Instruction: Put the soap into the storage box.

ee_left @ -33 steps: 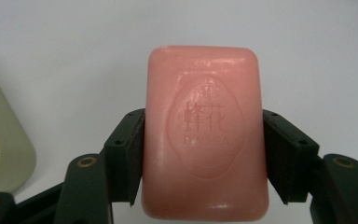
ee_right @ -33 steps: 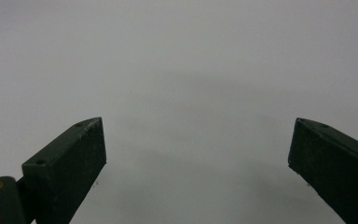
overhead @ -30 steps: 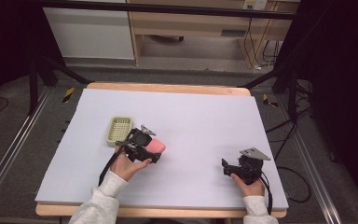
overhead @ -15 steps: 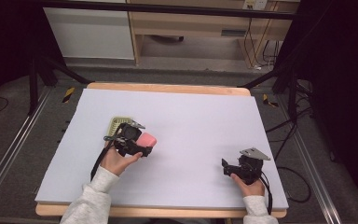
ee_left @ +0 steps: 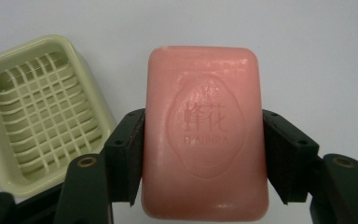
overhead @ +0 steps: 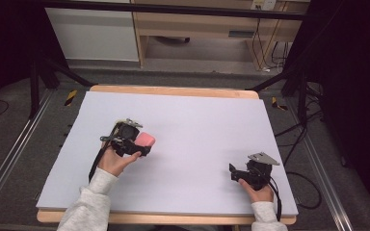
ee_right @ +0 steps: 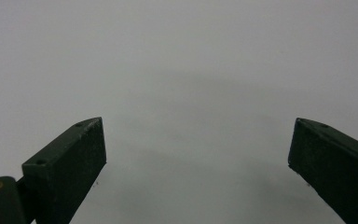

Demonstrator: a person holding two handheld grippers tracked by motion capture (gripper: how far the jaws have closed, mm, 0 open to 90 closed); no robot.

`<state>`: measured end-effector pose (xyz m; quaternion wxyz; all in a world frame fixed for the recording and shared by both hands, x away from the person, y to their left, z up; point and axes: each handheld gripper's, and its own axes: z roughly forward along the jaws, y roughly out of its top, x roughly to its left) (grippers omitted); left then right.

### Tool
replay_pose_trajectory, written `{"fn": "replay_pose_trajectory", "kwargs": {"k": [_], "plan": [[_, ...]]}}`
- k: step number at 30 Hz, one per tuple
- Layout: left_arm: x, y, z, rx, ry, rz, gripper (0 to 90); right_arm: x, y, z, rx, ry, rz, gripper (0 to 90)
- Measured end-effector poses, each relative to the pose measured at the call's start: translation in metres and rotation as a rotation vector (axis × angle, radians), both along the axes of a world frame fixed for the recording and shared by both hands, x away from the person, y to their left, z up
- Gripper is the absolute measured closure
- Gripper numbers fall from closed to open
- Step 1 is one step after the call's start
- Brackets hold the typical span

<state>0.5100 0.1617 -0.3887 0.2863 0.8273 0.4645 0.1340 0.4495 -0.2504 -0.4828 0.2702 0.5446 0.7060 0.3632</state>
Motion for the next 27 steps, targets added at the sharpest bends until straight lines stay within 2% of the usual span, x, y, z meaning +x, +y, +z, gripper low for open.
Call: {"fn": "replay_pose_trajectory", "kwargs": {"k": [10, 27], "plan": [[0.007, 0.013, 0.002, -0.014, -0.004, 0.04, 37.2, 0.0, 0.0, 0.0, -0.004, 0.0, -0.002, 4.5], [0.025, 0.034, 0.002, -0.007, -0.011, 0.121, 37.3, 0.0, 0.0, 0.0, -0.005, 0.002, -0.002, 4.5]]}}
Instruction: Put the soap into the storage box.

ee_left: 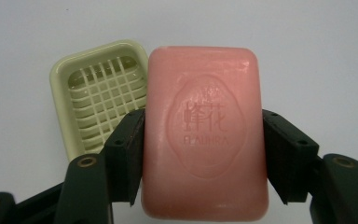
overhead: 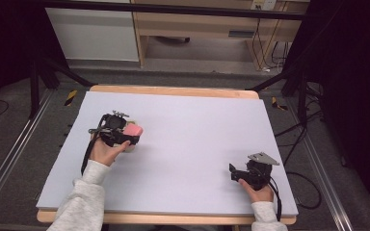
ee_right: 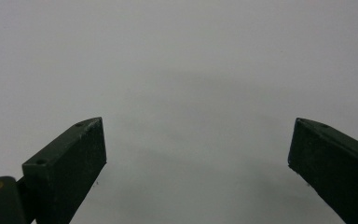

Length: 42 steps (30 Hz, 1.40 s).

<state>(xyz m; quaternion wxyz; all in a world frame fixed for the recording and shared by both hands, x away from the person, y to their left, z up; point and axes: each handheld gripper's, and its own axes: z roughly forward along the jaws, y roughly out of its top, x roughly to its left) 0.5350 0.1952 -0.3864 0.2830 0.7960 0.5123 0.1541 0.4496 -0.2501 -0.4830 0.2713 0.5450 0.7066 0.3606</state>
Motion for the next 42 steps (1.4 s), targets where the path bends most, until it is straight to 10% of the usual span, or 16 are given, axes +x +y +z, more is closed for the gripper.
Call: {"fn": "replay_pose_trajectory", "kwargs": {"k": [42], "plan": [[0.036, 0.022, -0.025, 0.004, -0.002, 0.122, 37.3, 0.0, 0.0, 0.0, 0.005, 0.004, 0.001, 4.5]]}}
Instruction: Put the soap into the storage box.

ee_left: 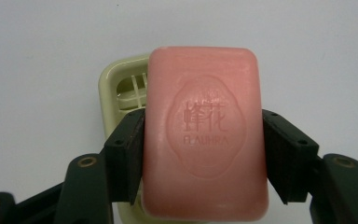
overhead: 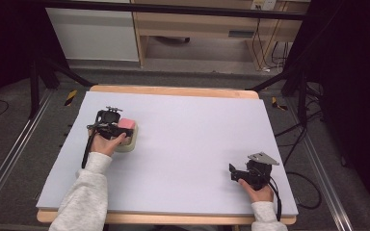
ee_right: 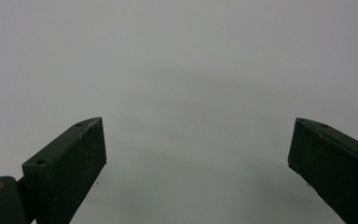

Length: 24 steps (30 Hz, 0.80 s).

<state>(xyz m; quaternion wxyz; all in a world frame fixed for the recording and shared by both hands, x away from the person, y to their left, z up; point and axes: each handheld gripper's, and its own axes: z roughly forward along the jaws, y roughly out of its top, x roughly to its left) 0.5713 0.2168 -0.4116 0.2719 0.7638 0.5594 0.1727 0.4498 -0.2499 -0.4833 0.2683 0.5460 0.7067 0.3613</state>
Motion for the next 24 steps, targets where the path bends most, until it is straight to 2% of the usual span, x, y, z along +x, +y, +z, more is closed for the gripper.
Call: {"fn": "replay_pose_trajectory", "kwargs": {"k": [24], "plan": [[0.008, 0.007, -0.016, 0.002, 0.034, 0.026, 37.3, 0.0, 0.0, 0.0, -0.001, 0.004, -0.002, 4.6]]}}
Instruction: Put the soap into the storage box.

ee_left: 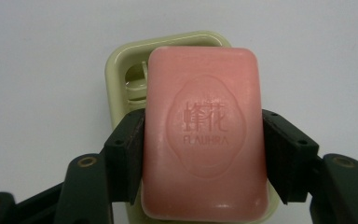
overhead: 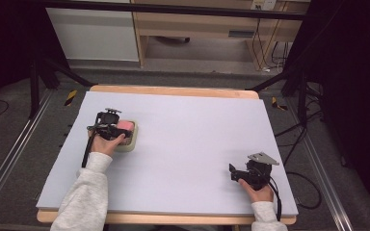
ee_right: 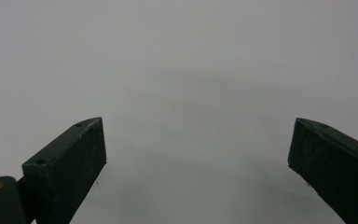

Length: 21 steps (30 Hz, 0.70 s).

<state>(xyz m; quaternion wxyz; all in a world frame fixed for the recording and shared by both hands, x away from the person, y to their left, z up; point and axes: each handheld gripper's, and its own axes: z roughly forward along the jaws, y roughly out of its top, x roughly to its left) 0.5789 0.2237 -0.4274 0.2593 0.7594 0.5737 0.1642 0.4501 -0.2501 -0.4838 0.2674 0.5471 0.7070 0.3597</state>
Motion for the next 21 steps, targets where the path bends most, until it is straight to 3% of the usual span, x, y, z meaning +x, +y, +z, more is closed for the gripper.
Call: {"fn": "replay_pose_trajectory", "kwargs": {"k": [21], "plan": [[0.0022, -0.0011, -0.0086, 0.004, 0.004, 0.003, 37.3, 0.0003, -0.0003, -0.0004, -0.004, 0.001, 0.0, 4.5]]}}
